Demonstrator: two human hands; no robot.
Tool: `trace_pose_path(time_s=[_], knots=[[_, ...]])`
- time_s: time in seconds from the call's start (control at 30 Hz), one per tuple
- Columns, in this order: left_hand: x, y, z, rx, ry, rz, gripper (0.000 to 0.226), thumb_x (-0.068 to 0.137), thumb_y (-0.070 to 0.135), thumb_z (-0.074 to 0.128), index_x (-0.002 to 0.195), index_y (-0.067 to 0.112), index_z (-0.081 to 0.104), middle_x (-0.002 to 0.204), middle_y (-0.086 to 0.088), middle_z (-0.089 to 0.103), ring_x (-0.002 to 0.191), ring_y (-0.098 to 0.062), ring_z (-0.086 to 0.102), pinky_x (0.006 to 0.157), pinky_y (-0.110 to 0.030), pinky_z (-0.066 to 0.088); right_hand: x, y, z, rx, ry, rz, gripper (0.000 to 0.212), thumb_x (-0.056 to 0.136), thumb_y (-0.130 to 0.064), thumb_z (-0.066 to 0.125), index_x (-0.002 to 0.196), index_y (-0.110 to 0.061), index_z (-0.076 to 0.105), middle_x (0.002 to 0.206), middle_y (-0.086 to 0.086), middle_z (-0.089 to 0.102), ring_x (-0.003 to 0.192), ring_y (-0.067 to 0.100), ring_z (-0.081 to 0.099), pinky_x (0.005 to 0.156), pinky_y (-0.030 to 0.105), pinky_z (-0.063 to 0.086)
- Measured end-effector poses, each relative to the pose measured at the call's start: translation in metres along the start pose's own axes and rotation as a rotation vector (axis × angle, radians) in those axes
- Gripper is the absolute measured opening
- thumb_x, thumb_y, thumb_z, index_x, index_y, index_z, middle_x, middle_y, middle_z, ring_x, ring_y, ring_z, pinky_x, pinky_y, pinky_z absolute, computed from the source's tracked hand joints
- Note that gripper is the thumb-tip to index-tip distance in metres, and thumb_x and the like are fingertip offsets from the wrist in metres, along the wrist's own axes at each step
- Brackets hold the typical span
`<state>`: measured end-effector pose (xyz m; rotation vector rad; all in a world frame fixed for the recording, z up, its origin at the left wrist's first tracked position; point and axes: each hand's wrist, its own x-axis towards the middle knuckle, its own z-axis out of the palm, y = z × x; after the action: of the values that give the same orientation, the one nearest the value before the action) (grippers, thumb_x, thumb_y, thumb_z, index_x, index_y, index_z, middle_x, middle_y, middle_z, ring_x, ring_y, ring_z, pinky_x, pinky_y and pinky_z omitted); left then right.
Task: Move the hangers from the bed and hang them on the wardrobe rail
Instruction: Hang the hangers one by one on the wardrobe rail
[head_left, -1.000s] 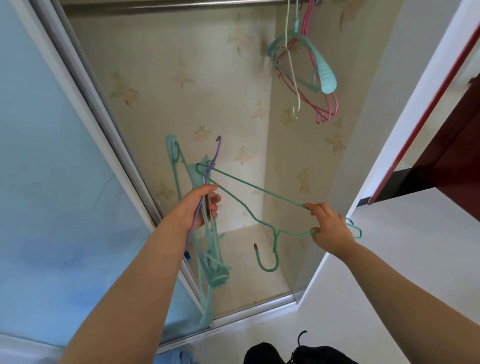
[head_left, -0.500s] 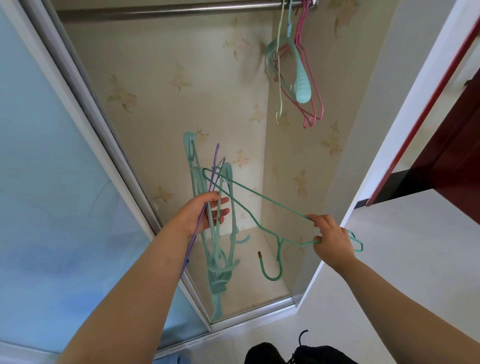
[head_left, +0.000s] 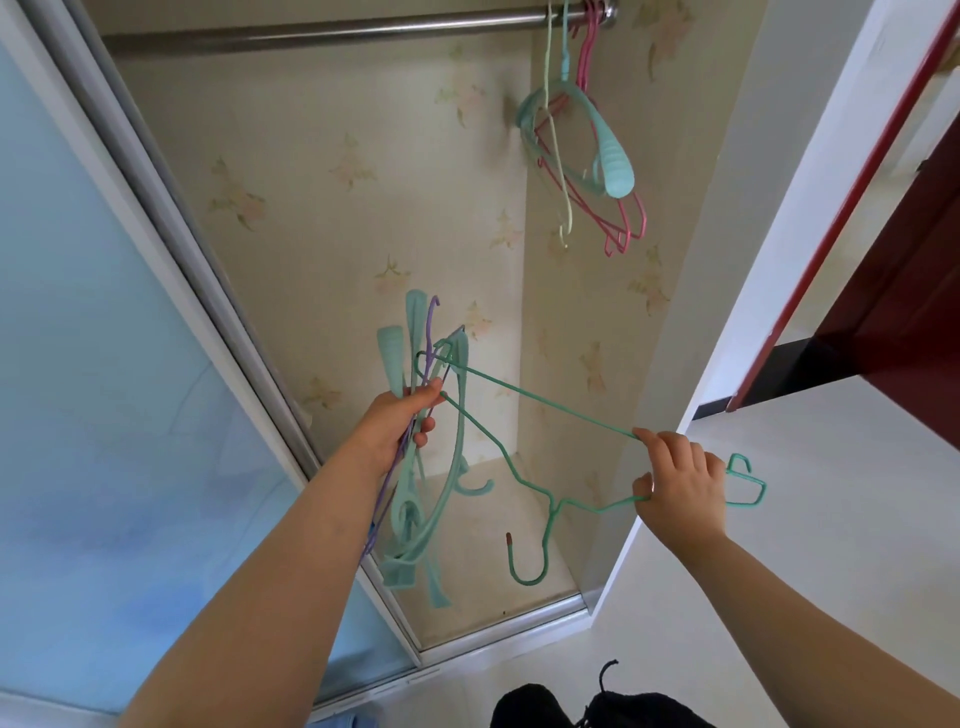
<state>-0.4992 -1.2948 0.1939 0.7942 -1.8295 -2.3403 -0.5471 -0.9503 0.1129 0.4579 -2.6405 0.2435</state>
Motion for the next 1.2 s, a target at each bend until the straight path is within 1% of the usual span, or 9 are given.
trace_pose_path(time_s=[0.3,0.57,0.7,0.8,0.9,1.03,1.07,1.13,1.2], knots=[[0.008,-0.001,0.007,-0.041,0.154,-0.032,0.014,0.085,0.020,0.069,0.082,0.009,0.060,0.077,-0.003,0.055,0.032,-0.007,0.038,0.034,-0.013,0.027,-0.004,0.005,-0.006,-0.110,0.030,-0.057,0.062,0.067,-0.015,0.069,0.128,-0.017,0.055,0.107,0.008,0.060,0.091,0.032,0.056,0.086,0.048,0.042],[0.018,0.005,0.001,-0.099,0.092,-0.041,0.012,0.084,0.017,0.072,0.083,0.013,0.061,0.074,0.002,0.055,0.035,-0.002,0.035,0.032,-0.013,0.025,-0.004,0.015,-0.009,-0.209,0.103,0.026,0.070,0.067,-0.012,0.073,0.133,-0.013,0.049,0.111,0.014,0.056,0.091,0.036,0.053,0.088,0.051,0.038],[0.025,0.000,-0.002,-0.067,0.188,0.009,0.014,0.087,0.017,0.068,0.079,0.012,0.057,0.072,-0.001,0.051,0.031,-0.001,0.035,0.031,-0.011,0.025,-0.001,0.022,-0.012,-0.291,0.024,0.072,0.072,0.070,-0.022,0.074,0.135,-0.017,0.045,0.113,0.011,0.054,0.096,0.034,0.051,0.091,0.049,0.038],[0.029,-0.002,-0.002,-0.113,0.195,0.013,0.012,0.089,0.022,0.067,0.082,0.015,0.060,0.074,0.001,0.056,0.031,-0.001,0.035,0.033,-0.012,0.027,-0.005,0.020,-0.016,-0.299,-0.197,0.132,0.067,0.078,-0.043,0.065,0.137,-0.020,0.042,0.116,0.007,0.054,0.099,0.029,0.052,0.087,0.044,0.042],[0.029,-0.003,0.000,-0.183,0.206,-0.018,0.014,0.091,0.026,0.065,0.083,0.017,0.058,0.074,0.003,0.054,0.030,-0.001,0.035,0.033,-0.012,0.027,0.003,0.006,-0.020,0.034,-0.523,0.414,0.052,0.086,-0.055,0.049,0.122,-0.017,0.048,0.110,0.006,0.055,0.097,0.025,0.056,0.081,0.037,0.047],[0.023,-0.002,0.005,-0.278,0.237,-0.016,0.012,0.092,0.023,0.063,0.083,0.018,0.058,0.077,0.003,0.054,0.031,-0.002,0.036,0.033,-0.012,0.029,0.028,-0.028,-0.031,0.724,-0.838,0.591,0.012,0.082,-0.018,0.059,0.080,-0.007,0.056,0.078,0.008,0.050,0.067,0.018,0.047,0.062,0.026,0.037],[0.021,0.000,0.006,-0.292,0.239,-0.011,0.011,0.092,0.022,0.063,0.084,0.017,0.058,0.077,0.002,0.054,0.031,-0.002,0.036,0.033,-0.012,0.029,0.034,-0.037,-0.032,0.845,-0.878,0.579,0.006,0.080,-0.009,0.058,0.082,-0.003,0.057,0.080,0.011,0.047,0.067,0.017,0.043,0.061,0.027,0.035],[0.018,0.006,0.007,-0.310,0.234,0.009,0.009,0.092,0.021,0.063,0.085,0.017,0.058,0.078,0.002,0.055,0.031,-0.002,0.037,0.033,-0.013,0.030,0.044,-0.055,-0.039,1.094,-0.926,0.577,0.031,0.078,-0.001,0.059,0.109,0.000,0.056,0.092,0.011,0.051,0.068,0.016,0.045,0.056,0.028,0.036],[0.015,0.017,0.006,-0.316,0.210,0.045,0.010,0.094,0.021,0.060,0.085,0.019,0.059,0.079,0.002,0.055,0.034,-0.003,0.037,0.033,-0.013,0.031,0.057,-0.075,-0.048,1.243,-0.892,0.577,0.053,0.080,-0.010,0.066,0.127,-0.017,0.043,0.110,0.005,0.058,0.063,0.015,0.054,0.046,0.024,0.037]])
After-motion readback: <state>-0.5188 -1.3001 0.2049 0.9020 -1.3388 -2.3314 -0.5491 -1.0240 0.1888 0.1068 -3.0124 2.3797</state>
